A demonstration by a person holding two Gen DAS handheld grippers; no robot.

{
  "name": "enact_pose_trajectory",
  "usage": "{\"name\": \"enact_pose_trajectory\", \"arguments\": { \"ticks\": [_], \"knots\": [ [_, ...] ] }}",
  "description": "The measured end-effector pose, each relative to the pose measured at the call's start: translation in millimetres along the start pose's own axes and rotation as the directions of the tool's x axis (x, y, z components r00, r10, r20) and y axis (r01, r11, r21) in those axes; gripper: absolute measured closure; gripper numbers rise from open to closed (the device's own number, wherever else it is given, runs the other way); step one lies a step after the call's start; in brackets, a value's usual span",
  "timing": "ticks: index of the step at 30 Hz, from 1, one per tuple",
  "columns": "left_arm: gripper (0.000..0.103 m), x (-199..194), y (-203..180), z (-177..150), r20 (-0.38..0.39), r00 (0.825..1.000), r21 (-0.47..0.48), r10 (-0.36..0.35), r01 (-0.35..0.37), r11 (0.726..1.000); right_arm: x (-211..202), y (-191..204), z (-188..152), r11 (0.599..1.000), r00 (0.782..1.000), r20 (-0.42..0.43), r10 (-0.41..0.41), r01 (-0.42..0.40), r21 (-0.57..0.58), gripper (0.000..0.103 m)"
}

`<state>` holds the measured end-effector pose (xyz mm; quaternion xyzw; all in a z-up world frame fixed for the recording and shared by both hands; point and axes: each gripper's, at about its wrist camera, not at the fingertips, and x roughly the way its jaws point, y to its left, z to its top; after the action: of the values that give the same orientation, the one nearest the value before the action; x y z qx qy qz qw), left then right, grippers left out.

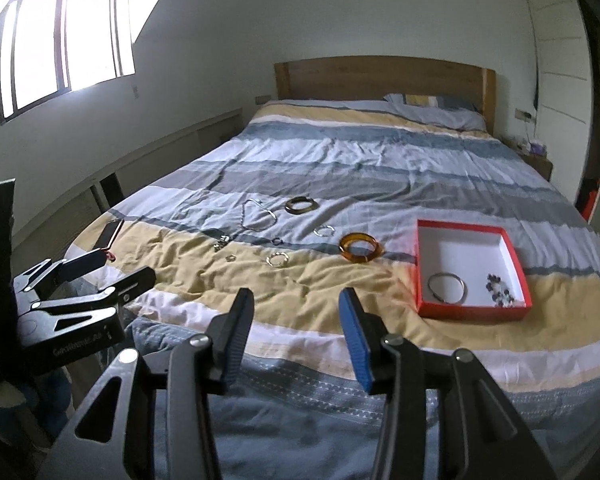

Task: Organize jewelry
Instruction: 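Withdraw both open tools from the box back over the bed, then grasp the small silver ring with the left tool while the right tool grasps the twisted silver hoop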

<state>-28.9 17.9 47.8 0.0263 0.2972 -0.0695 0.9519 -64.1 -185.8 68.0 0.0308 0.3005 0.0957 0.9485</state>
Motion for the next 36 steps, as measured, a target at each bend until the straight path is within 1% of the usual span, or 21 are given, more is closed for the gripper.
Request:
{"name": "enact_pose_trajectory", "arguments": {
  "ticks": [4,9,12,18,21,22,26,29,31,33,36],
  "knots": [
    [0.022,3,9,5,0.003,1.000,-0.026,0.003,-0.003,1.000,2,9,8,0.999,1.000,0.003,0.016,-0.016,-0.029,0.060],
    [0.022,21,21,6,-0.021,1.000,-0.046,0.013,-0.013,0.999,20,14,15,0.998,0.999,-0.022,0.035,-0.036,-0.047,0.061],
    [0.022,39,32,5,-0.043,0.999,-0.061,0.014,-0.016,0.998,37,14,20,0.997,0.999,-0.038,0.033,-0.036,-0.067,0.061],
    [0.022,77,48,8,-0.088,0.995,-0.067,0.040,-0.046,0.997,75,7,31,0.995,0.996,-0.073,0.045,-0.051,-0.087,0.061],
    [0.022,102,54,10,-0.118,0.992,-0.061,0.040,-0.048,0.997,98,1,36,0.994,0.993,-0.095,0.066,-0.074,-0.086,0.061],
    [0.023,110,57,10,-0.129,0.991,-0.065,0.035,-0.044,0.997,108,-1,37,0.993,0.992,-0.105,0.077,-0.086,-0.084,0.061],
    [0.030,144,67,6,-0.178,0.984,-0.087,0.001,-0.016,0.996,151,-7,38,0.989,0.980,-0.157,0.121,-0.133,-0.070,0.061],
    [0.036,173,68,4,-0.213,0.977,-0.082,-0.027,0.010,0.997,189,-9,34,0.984,0.967,-0.204,0.153,-0.167,-0.057,0.061],
    [0.044,189,69,4,-0.234,0.971,-0.082,-0.049,0.030,0.996,217,-11,32,0.980,0.956,-0.235,0.175,-0.191,-0.047,0.061],
    [0.048,211,69,4,-0.262,0.963,-0.082,-0.066,0.046,0.996,239,-12,30,0.977,0.946,-0.257,0.196,-0.212,-0.036,0.061],
    [0.049,240,71,6,-0.289,0.954,-0.080,-0.078,0.058,0.995,268,-13,27,0.970,0.932,-0.283,0.225,-0.242,-0.026,0.061]
  ]
}}
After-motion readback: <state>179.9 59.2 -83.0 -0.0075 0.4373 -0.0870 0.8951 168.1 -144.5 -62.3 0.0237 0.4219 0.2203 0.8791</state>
